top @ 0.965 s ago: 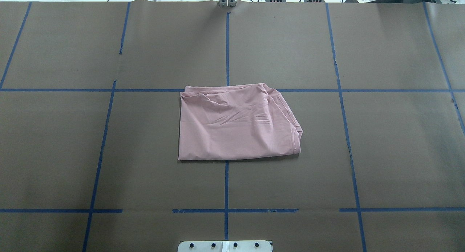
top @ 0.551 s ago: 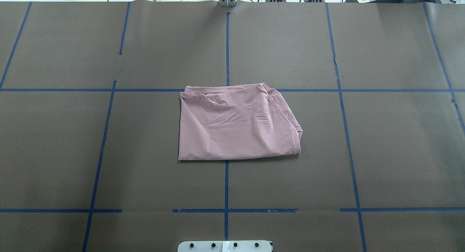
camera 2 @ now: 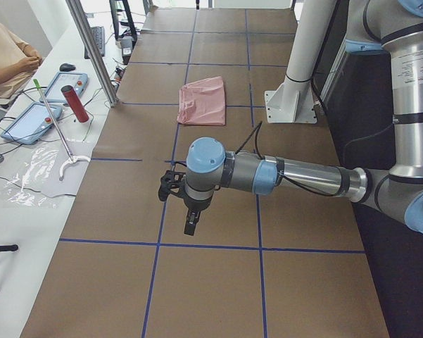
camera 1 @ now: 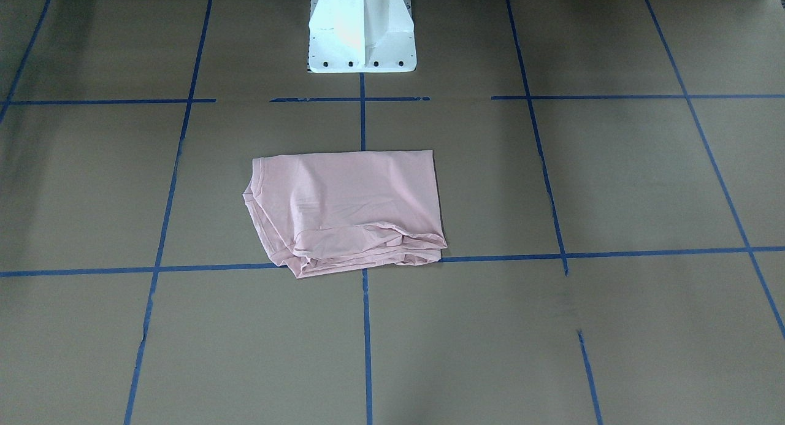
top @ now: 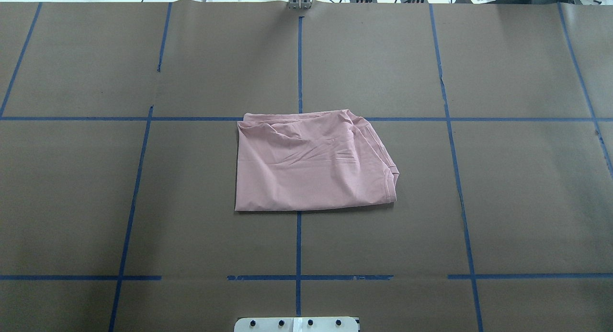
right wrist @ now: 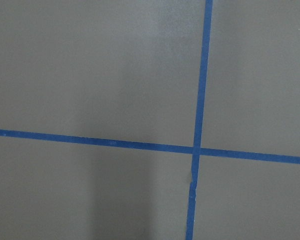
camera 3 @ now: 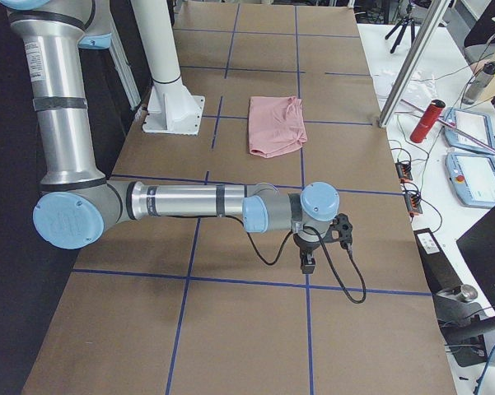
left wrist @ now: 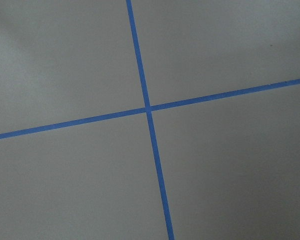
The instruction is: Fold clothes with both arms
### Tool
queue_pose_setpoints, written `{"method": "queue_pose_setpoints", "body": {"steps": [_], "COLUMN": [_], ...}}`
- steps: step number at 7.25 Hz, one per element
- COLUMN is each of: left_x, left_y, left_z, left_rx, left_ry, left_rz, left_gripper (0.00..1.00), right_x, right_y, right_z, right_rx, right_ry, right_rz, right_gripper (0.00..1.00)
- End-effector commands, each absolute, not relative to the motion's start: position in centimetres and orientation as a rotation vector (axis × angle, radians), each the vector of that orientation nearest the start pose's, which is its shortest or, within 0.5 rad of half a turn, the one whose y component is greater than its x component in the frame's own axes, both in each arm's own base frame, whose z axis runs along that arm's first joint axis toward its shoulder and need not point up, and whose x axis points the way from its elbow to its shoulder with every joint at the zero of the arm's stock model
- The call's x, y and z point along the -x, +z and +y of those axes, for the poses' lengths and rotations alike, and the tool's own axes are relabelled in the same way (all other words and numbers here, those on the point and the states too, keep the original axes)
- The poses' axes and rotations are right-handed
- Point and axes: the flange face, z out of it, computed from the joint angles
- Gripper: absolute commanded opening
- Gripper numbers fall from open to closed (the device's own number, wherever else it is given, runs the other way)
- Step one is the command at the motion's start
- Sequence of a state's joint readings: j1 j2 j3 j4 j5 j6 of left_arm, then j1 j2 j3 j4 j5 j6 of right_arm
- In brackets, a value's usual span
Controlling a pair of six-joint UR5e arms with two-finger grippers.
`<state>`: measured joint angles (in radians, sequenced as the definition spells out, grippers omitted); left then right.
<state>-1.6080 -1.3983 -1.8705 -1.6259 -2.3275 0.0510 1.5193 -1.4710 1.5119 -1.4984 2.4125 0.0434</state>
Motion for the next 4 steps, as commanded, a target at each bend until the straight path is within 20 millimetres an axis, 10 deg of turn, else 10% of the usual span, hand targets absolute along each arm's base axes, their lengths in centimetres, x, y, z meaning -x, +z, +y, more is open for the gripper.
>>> {"method": "queue_pose_setpoints", "body": {"steps": [1,4], "left_x": [8.0,7.6], "left_y": [59.3,59.4], "left_z": [-42.9,-42.7], "left_rx": [-0.188,-0.188], "left_ry": [0.076,0.085], "left_rz": [0.755,0.804], "left_gripper": [1.0,1.0], "right_x": [-4.1,-4.5], "right_y": [63.0,62.4], "right_z": [-53.7,-52.2], "right_rx": [-0.02,0.008], "right_ry": [-0.087,-0.07], "right_rz": [-0.845,-0.846], "right_gripper": [1.0,1.0]}}
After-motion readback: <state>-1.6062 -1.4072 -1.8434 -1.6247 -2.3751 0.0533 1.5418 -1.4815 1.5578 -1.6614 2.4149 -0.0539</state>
